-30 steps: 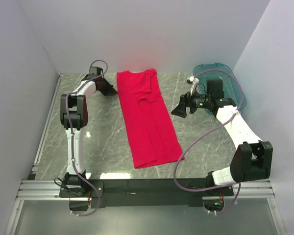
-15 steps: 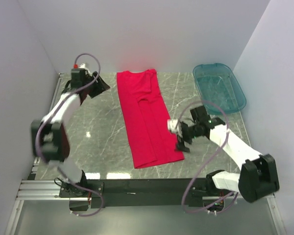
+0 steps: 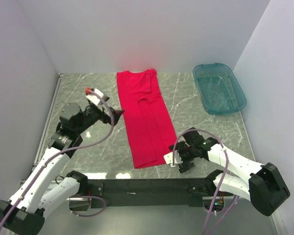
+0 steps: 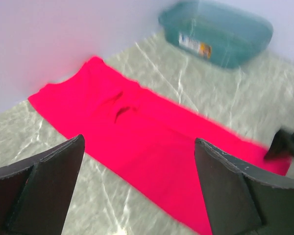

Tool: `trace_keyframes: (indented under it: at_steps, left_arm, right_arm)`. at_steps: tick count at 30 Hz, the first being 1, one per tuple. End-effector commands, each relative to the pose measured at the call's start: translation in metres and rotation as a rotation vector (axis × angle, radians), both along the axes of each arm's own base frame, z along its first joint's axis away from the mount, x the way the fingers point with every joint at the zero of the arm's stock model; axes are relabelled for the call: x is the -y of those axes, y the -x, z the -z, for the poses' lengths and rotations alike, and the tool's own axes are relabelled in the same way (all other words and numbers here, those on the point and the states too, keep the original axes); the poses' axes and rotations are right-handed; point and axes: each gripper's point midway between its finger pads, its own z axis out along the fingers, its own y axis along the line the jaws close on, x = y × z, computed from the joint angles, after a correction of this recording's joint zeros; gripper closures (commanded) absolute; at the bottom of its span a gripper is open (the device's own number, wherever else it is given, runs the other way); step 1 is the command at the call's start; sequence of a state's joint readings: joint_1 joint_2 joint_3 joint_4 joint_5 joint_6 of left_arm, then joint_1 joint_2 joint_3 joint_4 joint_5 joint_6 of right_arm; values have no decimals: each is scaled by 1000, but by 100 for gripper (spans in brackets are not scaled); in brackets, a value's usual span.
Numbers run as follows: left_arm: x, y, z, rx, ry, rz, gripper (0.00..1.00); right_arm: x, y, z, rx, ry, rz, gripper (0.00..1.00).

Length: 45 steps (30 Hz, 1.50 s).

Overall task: Fold and stack the t-shirts
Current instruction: Fold the tshirt

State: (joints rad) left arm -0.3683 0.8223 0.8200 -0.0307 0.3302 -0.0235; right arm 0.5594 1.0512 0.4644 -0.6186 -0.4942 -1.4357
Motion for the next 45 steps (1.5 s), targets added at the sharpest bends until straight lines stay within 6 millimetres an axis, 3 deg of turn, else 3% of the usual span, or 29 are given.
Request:
trace_keyframes:
  at_steps: [1, 5, 7, 10, 11, 14, 17, 22, 24, 25, 26, 31, 40, 43, 45]
  left_arm:
    - [18, 23, 39, 8, -188, 126, 1]
    - [33, 60, 52, 121, -296, 213, 1]
    - [41, 76, 73, 116, -366, 277, 3]
    - [54, 97, 107, 78, -451, 354, 27]
    - [56, 98, 119, 57, -488, 350, 48]
    - [75, 125, 159, 29, -603, 455, 65]
    - [93, 145, 187, 33, -690, 530, 61]
    - [120, 175, 211, 44, -710, 632, 55]
    - [122, 179, 221, 46, -727, 638, 54]
    - [122, 179, 231, 42, -756, 630, 53]
    - [123, 178, 235, 48, -772, 628, 52]
    - [120, 176, 265, 40, -873, 648, 49]
    - [118, 167, 289, 32, -952, 612, 42]
    - [113, 164, 296, 22, -989, 597, 45]
    - [112, 161, 298, 19, -1004, 576, 57]
  right_arm:
    - [-1, -22, 9, 86, 48, 38, 11]
    - [-3, -26, 10, 62, 70, 58, 24]
    - [-2, -26, 12, 63, 74, 58, 31]
    - [0, -24, 14, 66, 76, 55, 50]
    - [1, -23, 15, 65, 77, 56, 53]
    - [-1, -19, 14, 53, 62, 61, 64]
    - [-5, -16, 10, 31, 32, 77, 72]
    - [-13, -11, 0, -7, -21, 96, 78]
    - [-16, -9, -2, -21, -37, 99, 80]
    - [-17, -8, -3, -30, -45, 101, 93]
    - [-18, -7, -4, -35, -52, 110, 100]
    - [-22, -7, -9, -32, -89, 114, 100]
    - [-23, -5, -12, -40, -114, 114, 100]
    - [-22, -4, -15, -43, -124, 117, 100]
    - [-21, -4, -18, -46, -134, 118, 100]
